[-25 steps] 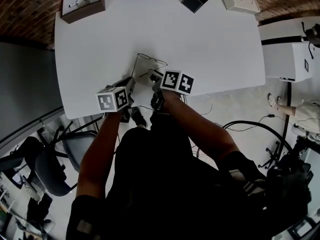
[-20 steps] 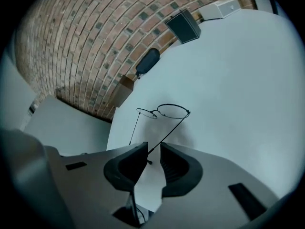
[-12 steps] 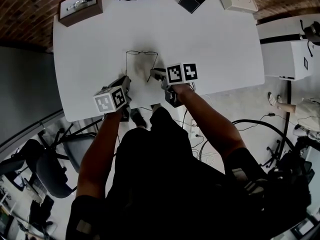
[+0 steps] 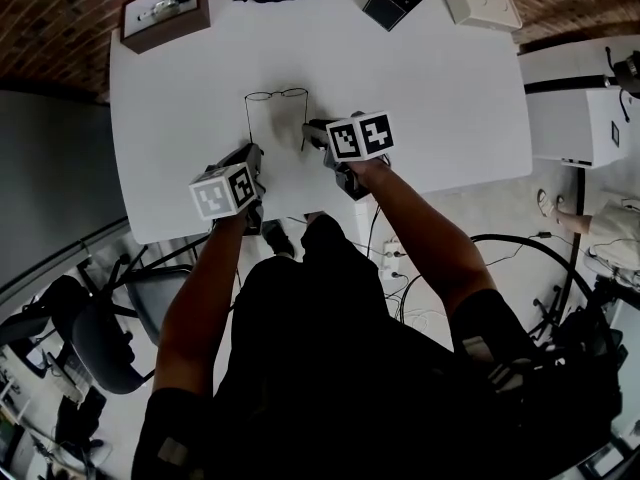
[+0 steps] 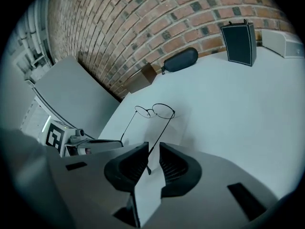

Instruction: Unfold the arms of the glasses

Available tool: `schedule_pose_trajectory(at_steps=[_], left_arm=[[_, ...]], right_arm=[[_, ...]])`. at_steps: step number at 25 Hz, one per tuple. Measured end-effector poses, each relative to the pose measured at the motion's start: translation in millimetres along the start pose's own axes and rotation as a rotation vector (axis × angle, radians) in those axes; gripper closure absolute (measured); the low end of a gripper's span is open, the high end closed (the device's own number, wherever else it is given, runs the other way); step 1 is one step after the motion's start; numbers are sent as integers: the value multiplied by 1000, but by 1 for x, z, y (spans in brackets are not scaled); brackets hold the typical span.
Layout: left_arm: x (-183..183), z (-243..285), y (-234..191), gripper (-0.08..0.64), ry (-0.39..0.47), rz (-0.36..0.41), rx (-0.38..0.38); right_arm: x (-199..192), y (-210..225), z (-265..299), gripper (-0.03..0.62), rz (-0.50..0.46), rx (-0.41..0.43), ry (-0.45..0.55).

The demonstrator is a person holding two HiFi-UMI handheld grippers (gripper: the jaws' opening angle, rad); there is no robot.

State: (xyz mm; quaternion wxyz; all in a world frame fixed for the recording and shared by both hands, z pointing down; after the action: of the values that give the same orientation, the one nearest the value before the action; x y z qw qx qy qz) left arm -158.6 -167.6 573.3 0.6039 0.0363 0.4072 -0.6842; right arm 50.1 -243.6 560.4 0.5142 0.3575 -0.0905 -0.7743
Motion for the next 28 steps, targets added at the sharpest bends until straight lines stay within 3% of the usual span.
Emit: schedule_pose_trajectory(at_steps=[8,11,15,19,26,28], left_arm=[[15,3,1,537,47,77,10],[16,-3,1,537,74,92,2],[17,-21,4,537,95,116,17],[14,-46,3,537,160,141,12],[13,-104,7,537,277,197,-36],[13,-121,10,538,321,215,-38]], right_arm=[[10,0,-2,522,-101,-81,100],[8,-4,-9,485,-150,-96,141],[4,-11,-21,485,-155,-113,186],[-1,-24,-38,485,-146,-139,246],[-7,-72,-76,489,-225,-143,366],[-10,-87,-87,522,-233,-137,410]])
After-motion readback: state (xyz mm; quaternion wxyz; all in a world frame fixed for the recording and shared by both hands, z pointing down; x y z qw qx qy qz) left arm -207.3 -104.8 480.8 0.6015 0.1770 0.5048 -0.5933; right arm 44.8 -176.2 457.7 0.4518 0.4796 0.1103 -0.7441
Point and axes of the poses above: the fingertips, and each gripper's own axes: z forward along the fingers, y to its right, x out of its top, the point moved 9 cm from there along -z, backward along the fingers, and after that the axes turned 1 degree about -x, right-handed, at the moved point
